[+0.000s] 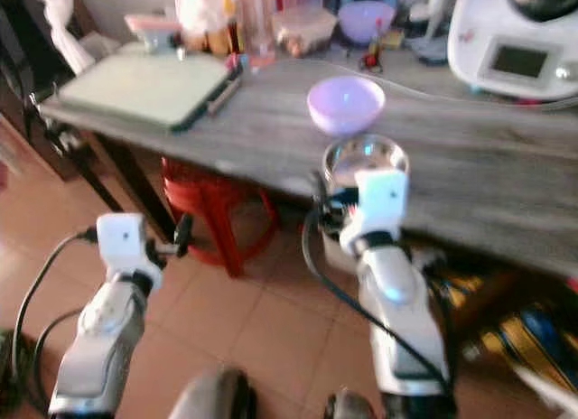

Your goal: Setting the table

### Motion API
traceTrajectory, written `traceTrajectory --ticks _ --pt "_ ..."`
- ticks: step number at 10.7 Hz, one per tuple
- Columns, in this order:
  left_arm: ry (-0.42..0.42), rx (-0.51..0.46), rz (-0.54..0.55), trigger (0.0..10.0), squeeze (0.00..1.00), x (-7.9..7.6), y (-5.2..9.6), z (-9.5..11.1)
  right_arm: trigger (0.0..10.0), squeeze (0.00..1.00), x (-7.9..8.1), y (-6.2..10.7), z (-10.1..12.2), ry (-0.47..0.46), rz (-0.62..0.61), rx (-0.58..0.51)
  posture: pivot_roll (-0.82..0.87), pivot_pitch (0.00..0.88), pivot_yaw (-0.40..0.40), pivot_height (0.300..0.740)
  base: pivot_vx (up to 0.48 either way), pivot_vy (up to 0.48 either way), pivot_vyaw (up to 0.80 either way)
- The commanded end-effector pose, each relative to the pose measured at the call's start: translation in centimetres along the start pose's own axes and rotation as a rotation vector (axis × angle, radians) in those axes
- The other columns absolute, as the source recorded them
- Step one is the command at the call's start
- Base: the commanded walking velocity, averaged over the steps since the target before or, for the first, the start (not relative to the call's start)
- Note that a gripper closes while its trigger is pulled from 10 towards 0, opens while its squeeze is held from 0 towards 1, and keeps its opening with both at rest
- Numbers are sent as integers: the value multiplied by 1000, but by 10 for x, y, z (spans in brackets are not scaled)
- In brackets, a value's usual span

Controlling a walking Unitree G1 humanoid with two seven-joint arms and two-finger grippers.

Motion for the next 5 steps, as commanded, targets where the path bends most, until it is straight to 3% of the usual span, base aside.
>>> traceTrajectory --ticks 1,3,5 --pt "-10 24 25 10000 0 8 7 -6 10000 0 3 0 -2 -11 -1 -4 -8 84 89 740 -244 0 0" --pt "-9 32 23 10000 0 7 9 -9 10000 0 3 0 -3 -13 -7 -2 -11 85 80 740 -133 0 0" --pt "-5 7 23 10000 0 6 1 -1 10000 0 1 -4 -2 -10 -17 -6 -15 82 74 740 0 0 0"
Point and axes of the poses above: a point about 5 cm out from each wrist's last joint towards the gripper, its own y axis pointing back from the gripper into the wrist, its own z axis along the axis of the wrist's last joint, x = y × z, the point moved 2 cm from there along -y, pointing out of the wrist towards the gripper, and after that the axes turned 1 degree about -y, right-handed, at the moved point
